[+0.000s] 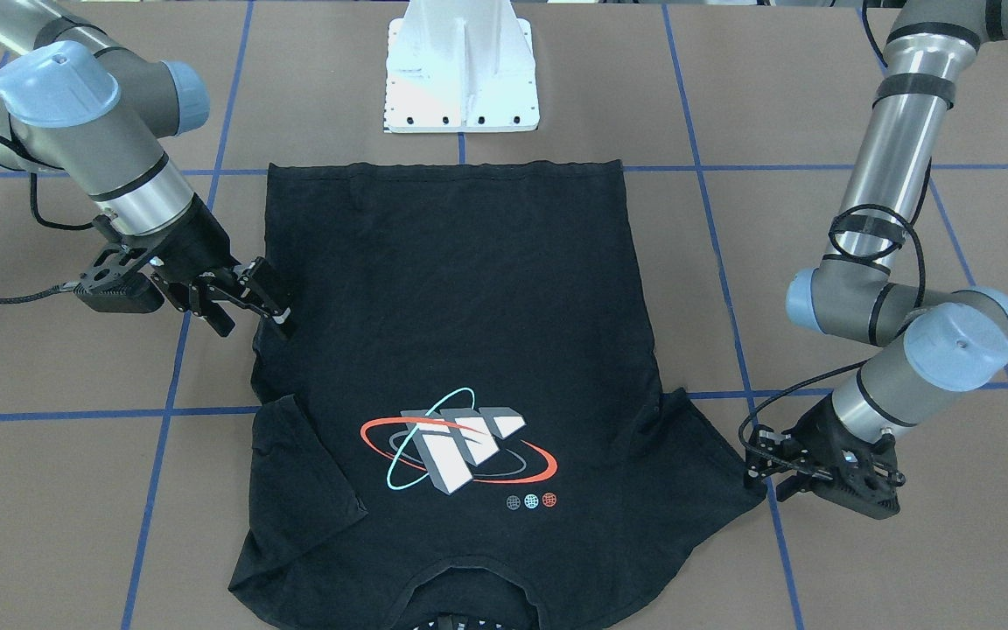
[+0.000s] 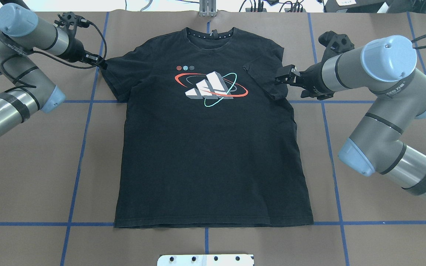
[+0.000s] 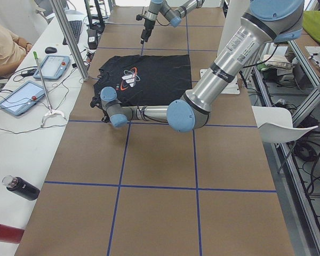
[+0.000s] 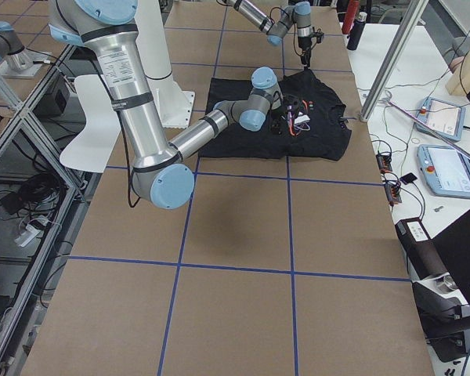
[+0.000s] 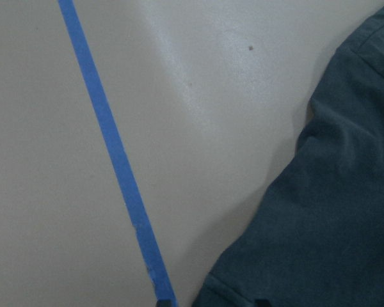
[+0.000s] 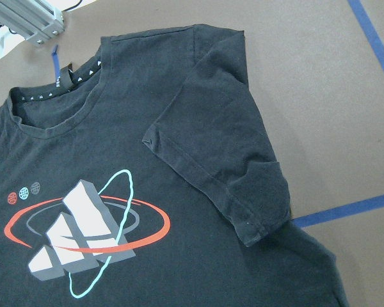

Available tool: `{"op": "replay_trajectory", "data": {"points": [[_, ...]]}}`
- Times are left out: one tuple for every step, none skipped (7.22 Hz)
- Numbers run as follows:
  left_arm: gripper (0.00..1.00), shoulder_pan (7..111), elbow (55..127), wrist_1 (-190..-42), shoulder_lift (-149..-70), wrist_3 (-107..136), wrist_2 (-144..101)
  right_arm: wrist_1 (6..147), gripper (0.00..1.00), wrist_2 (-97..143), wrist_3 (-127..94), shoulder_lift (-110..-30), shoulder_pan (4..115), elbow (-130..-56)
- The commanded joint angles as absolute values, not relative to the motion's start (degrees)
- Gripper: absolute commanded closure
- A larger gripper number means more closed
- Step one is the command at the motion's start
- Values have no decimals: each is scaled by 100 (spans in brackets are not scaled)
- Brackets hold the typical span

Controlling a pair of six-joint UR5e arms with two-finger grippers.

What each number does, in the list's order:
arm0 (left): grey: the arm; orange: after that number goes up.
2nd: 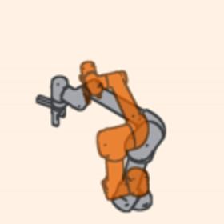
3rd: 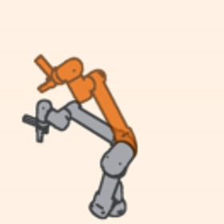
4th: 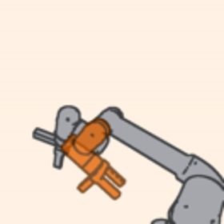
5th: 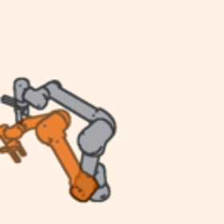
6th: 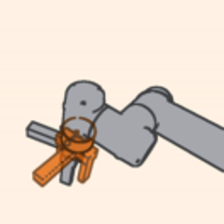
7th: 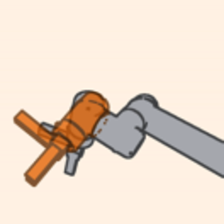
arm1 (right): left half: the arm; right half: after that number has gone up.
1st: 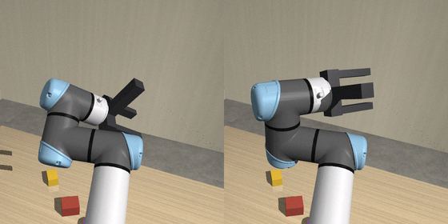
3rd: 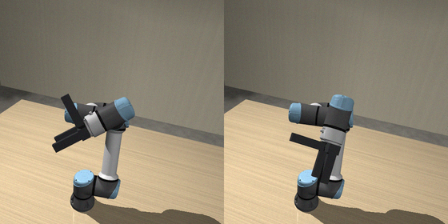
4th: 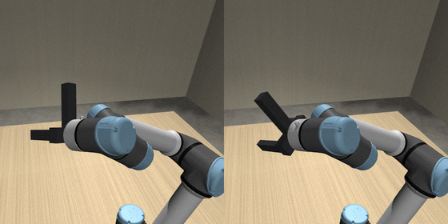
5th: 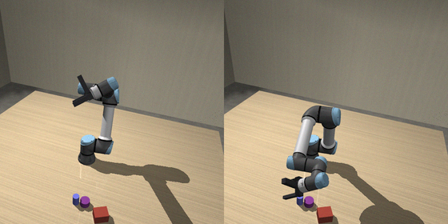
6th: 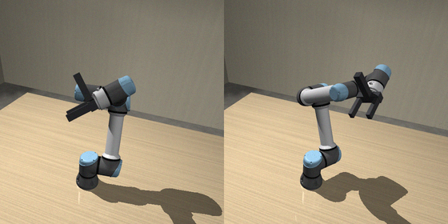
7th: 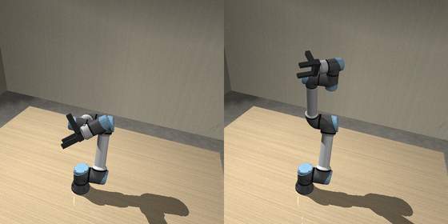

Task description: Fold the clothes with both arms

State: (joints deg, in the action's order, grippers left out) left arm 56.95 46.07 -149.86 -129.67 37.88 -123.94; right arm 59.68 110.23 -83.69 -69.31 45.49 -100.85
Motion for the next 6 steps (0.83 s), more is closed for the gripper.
{"op": "replay_trajectory", "data": {"points": [[51, 5669, 4483, -15082, -13017, 3814, -12375, 5968, 0, 10943, -8376, -6917, 4518, -10081], [55, 5660, 4482, -15082, -13025, 3823, -12366, 5968, 0, 10942, -8376, -6917, 4509, -10081], [60, 5643, 4482, -15082, -13025, 3823, -12366, 5968, 0, 10934, -8376, -6917, 4509, -10081], [84, 5643, 4482, -15082, -13025, 3832, -12366, 5968, 0, 10934, -8376, -6917, 4509, -10081], [100, 5643, 4491, -15082, -13025, 3849, -12366, 5968, 0, 10934, -8376, -6926, 4509, -10081], [100, 5669, 4613, -15082, -13008, 3989, -12436, 5968, 0, 10934, -8376, -6926, 4509, -10090]]}}
